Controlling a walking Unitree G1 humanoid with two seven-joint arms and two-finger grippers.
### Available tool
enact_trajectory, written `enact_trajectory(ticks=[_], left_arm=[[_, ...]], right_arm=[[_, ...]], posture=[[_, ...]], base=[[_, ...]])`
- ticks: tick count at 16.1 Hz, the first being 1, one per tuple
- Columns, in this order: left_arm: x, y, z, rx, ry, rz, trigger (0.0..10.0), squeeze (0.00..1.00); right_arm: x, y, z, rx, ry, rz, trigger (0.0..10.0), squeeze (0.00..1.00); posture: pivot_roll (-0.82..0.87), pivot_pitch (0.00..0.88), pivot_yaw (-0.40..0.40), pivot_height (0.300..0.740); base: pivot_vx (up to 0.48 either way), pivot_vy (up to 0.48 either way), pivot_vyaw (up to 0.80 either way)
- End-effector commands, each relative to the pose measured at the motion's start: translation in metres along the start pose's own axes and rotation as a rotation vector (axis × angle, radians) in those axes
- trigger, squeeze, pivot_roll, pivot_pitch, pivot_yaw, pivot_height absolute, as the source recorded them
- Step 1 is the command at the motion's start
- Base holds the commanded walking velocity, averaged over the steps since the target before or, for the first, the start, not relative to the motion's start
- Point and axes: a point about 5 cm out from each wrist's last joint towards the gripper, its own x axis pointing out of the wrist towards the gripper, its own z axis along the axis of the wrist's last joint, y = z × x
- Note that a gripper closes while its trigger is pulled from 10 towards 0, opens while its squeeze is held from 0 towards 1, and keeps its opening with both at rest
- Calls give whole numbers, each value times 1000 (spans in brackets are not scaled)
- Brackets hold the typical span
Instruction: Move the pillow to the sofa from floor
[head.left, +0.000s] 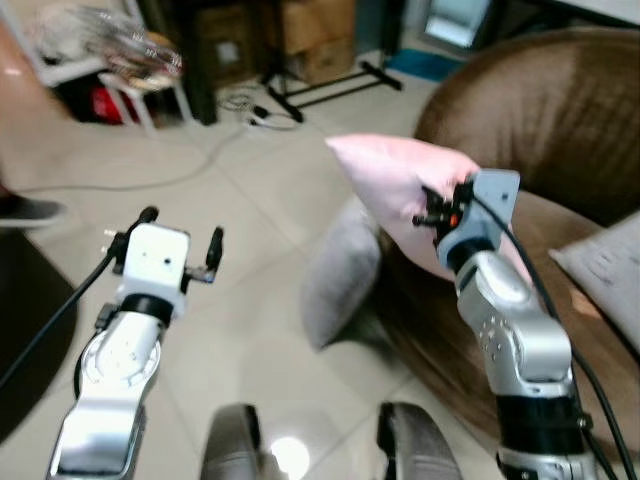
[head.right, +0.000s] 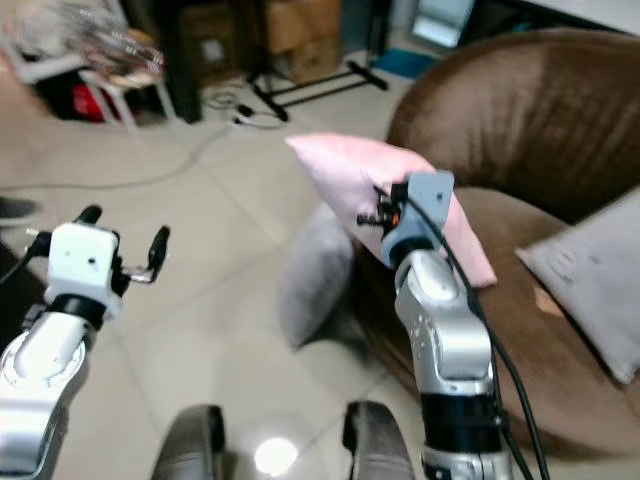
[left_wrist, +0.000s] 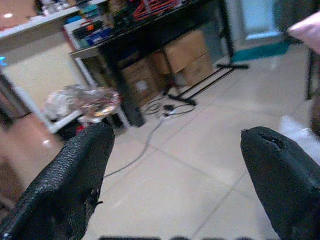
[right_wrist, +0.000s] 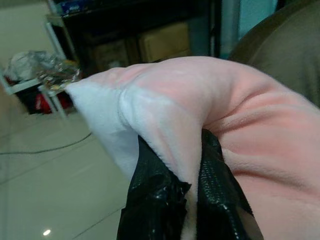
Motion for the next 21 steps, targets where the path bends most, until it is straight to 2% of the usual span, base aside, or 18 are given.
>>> enact_trajectory(ticks=[1,6,11,14,15,21], left_arm=[[0,6,0,14,-6,11,10000,353],[3,4,5,5,-29,-11,10000,290],[4,5,3,9,-12,1,10000,286],[4,4,4,4,-15,0,10000,286],[4,3,5,-7,-22,-8,10000,247],[6,1,6,4,-24,-21,10000,243]], right_arm=[[-2,4,6,-1,-27,1,10000,0],[-5,-2,4,29,-24,-37,10000,0],[-3,-4,5,43,-16,-51,10000,0],[-4,0,18,58,-90,-29,10000,0],[-2,1,23,77,-96,-25,10000,0],[-1,-6,22,89,-83,-72,10000,0]], posture=[[-23,0,56,690],[-11,0,55,740],[-7,0,39,740],[-7,0,39,740],[-7,0,39,740],[-10,0,43,740]], base=[[0,0,0],[0,0,0],[0,0,0],[0,0,0],[0,0,-800],[0,0,-800]])
